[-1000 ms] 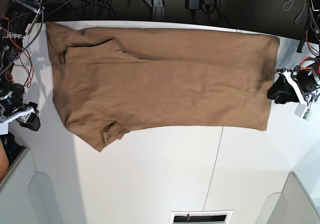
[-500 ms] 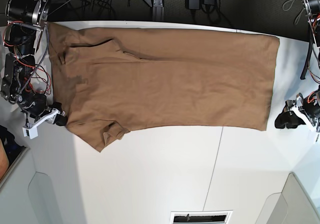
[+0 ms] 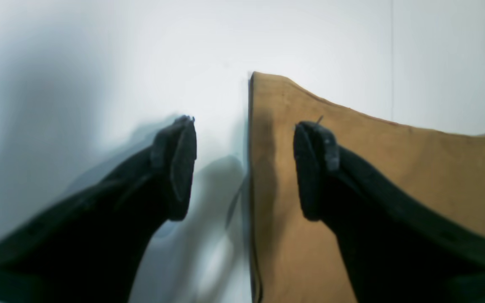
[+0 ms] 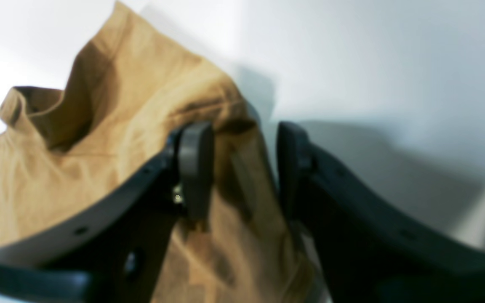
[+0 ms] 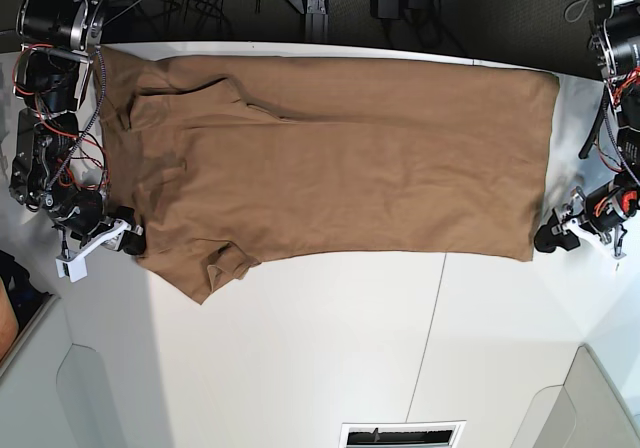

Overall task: Layout the t-shirt on the table in an organized manner, then fold the t-shirt properly
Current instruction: 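Grasp the hem corners with both grippers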

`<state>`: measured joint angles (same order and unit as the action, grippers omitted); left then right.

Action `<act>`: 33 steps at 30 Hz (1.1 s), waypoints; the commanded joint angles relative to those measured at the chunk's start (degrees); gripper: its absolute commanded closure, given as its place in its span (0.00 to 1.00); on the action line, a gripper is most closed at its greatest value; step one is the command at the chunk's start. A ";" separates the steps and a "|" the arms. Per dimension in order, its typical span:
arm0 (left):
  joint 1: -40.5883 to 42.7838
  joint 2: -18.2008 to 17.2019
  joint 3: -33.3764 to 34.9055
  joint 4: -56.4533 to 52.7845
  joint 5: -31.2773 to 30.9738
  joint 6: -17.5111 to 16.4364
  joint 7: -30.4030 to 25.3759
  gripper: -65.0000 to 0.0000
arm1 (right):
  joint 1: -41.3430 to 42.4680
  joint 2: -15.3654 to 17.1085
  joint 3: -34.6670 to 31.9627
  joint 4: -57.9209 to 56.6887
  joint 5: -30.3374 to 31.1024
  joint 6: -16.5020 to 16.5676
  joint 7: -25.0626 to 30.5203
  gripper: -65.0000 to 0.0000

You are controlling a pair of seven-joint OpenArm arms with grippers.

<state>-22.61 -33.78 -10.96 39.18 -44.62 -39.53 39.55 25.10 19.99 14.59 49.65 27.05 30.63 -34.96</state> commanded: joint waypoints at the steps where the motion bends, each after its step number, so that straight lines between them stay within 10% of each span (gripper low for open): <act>1: -1.20 -0.48 -0.20 0.39 -0.26 -0.47 -0.15 0.40 | 0.87 0.63 -0.09 0.48 -0.50 -0.22 -1.55 0.60; 18: -1.84 5.70 -0.20 0.42 2.54 -0.47 -2.05 0.40 | 0.90 0.55 -0.11 0.48 2.56 0.22 -2.75 0.61; 21: -1.84 5.66 -0.20 0.42 2.95 -0.47 -2.01 0.42 | 0.90 0.28 -0.11 0.48 2.49 1.11 -3.08 0.74; 24: -1.86 5.64 -0.20 0.44 4.37 -0.47 -0.94 0.64 | 0.90 0.31 -0.09 0.48 2.49 1.09 -3.06 0.98; 28: -1.86 5.53 -0.20 0.50 4.70 -0.47 -0.13 0.99 | 1.01 0.31 -0.09 0.50 2.51 1.14 -3.04 1.00; 33: -2.14 3.58 -0.20 3.10 0.61 -0.47 4.92 1.00 | 0.87 0.42 -0.09 3.30 2.47 1.18 -5.03 1.00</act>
<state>-23.53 -28.84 -11.03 41.39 -43.59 -39.88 45.52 24.62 19.68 14.48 51.90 29.10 31.55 -40.42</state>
